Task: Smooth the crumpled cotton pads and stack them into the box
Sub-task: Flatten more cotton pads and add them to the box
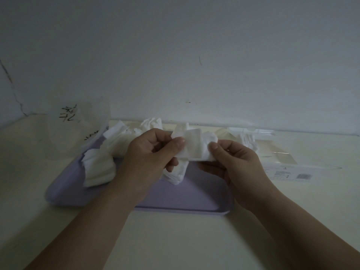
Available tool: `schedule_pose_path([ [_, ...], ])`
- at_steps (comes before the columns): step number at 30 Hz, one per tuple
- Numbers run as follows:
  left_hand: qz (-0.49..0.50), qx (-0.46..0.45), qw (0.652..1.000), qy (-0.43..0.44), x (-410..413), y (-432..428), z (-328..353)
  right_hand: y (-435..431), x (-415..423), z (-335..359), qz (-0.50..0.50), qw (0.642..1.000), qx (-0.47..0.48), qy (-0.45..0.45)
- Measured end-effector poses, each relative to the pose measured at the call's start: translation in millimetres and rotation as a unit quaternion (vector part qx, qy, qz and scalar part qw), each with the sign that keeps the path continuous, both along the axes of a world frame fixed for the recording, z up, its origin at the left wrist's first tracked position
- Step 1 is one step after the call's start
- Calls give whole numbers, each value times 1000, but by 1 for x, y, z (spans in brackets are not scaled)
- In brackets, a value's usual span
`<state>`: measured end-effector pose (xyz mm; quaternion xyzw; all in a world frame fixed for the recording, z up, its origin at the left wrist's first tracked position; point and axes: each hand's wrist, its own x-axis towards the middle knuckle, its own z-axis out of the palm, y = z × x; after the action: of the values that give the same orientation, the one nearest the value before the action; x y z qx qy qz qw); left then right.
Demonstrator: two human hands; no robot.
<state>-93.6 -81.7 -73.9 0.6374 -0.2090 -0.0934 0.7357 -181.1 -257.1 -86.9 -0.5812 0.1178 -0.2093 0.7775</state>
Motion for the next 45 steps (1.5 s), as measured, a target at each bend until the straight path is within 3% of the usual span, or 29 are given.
schedule_pose_path([
  [16,41,73,994,-66,-8,-5,-8,4,-7,7,112,993,-16,-34],
  [20,52,93,987,-116,-8,-7,-11,5,-7,7,83,992,-91,-26],
  [26,-17,73,997,-5,-6,-1,-4,1,-5,0,95,992,-65,-40],
  [30,-48,74,996,-5,-11,-3,-1,4,-5,0,89,991,-71,-74],
  [40,-3,95,995,-31,-15,-3,1,7,-3,-5,17,974,-222,-48],
  [45,-5,91,996,8,-16,-4,3,10,-4,-6,-55,959,-276,-34],
])
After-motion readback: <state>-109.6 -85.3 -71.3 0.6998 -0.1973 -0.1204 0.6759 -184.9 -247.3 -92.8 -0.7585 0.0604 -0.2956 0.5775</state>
